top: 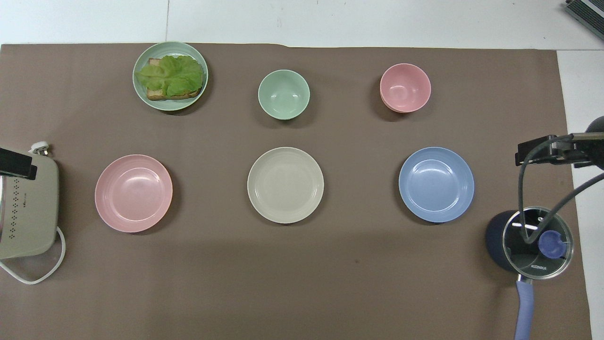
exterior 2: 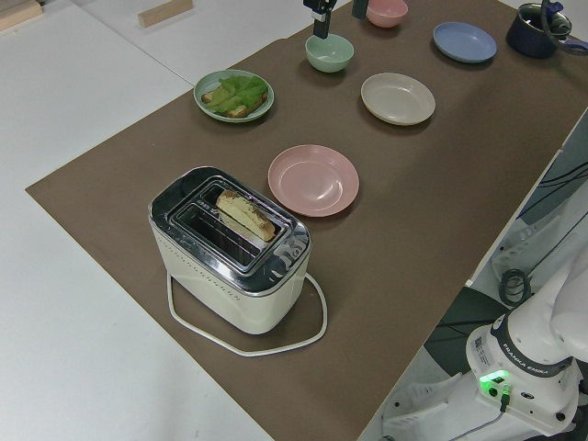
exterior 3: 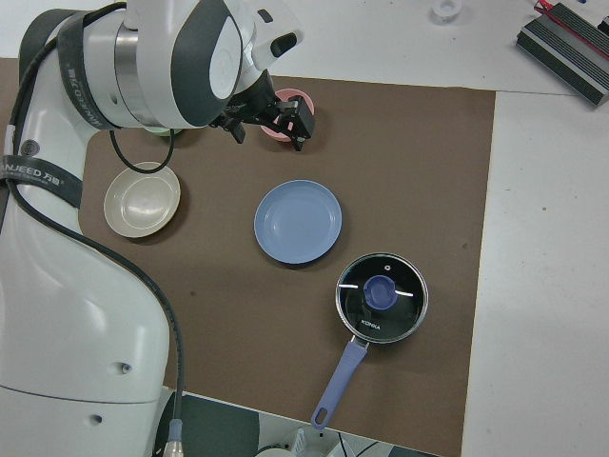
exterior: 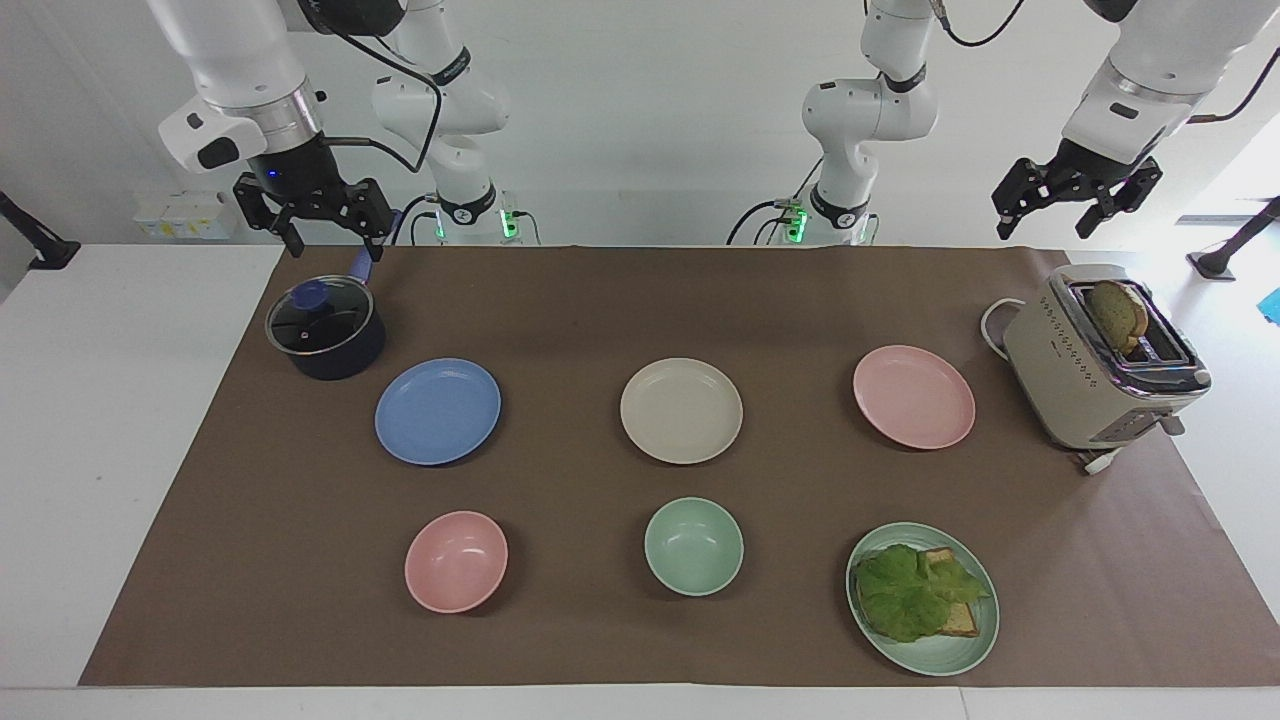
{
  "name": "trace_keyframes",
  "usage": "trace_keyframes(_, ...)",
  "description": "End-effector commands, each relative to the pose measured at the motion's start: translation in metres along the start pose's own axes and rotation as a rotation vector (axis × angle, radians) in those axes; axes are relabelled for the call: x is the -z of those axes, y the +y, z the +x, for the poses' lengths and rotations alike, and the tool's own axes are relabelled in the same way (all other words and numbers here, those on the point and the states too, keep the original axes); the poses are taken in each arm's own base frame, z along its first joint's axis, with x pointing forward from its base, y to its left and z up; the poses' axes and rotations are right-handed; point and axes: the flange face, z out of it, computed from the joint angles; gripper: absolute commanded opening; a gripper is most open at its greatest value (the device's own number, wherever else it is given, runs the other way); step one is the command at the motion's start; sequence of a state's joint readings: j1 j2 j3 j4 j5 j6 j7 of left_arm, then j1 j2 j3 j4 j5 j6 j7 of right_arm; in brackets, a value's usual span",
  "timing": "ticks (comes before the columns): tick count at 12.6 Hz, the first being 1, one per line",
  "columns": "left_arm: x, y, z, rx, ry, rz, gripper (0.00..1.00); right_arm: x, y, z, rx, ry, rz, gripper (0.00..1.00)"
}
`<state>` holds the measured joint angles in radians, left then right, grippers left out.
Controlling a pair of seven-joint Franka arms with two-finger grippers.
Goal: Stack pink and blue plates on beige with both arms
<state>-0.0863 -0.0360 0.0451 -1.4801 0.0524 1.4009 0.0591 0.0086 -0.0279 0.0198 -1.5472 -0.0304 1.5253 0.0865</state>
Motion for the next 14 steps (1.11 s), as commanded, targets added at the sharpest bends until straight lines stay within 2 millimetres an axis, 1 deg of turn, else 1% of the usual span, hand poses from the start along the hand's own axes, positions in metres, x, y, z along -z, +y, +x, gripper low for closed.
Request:
trace_keyframes(1, 0.000, -0.002, -0.007, -0.009, -0.004, -0.014, 1.00, 0.002, -0.003, 0.003, -0.015, -0.004, 0.007, 1.00)
trace_keyframes(5, 0.000, -0.001, -0.007, -0.011, -0.002, -0.014, 1.00, 0.001, -0.002, 0.003, -0.019, -0.003, 0.016, 1.00)
trace_keyframes(8, -0.002, -0.003, -0.008, -0.008, -0.007, -0.016, 1.00, 0.000, 0.004, 0.003, -0.031, -0.007, 0.019, 1.00)
trace_keyframes(9, -0.003, -0.004, -0.010, -0.006, -0.010, -0.017, 1.00, 0.000, 0.004, 0.003, -0.030, -0.008, 0.018, 1.00)
trace_keyframes(10, -0.007, -0.011, -0.014, 0.008, -0.013, -0.018, 1.00, 0.000, 0.004, 0.003, -0.028, -0.007, 0.019, 1.00)
trace_keyframes(11, -0.017, -0.017, -0.017, 0.019, -0.017, -0.020, 1.00, 0.000, 0.004, 0.003, -0.027, -0.007, 0.019, 1.00)
trace_keyframes(12, -0.035, -0.018, -0.015, 0.022, -0.023, -0.021, 1.00, 0.000, 0.006, 0.003, -0.028, -0.008, 0.018, 1.00)
trace_keyframes(14, -0.075, -0.028, -0.011, 0.040, -0.035, -0.023, 1.00, 0.000, 0.007, 0.003, -0.028, -0.008, 0.018, 1.00)
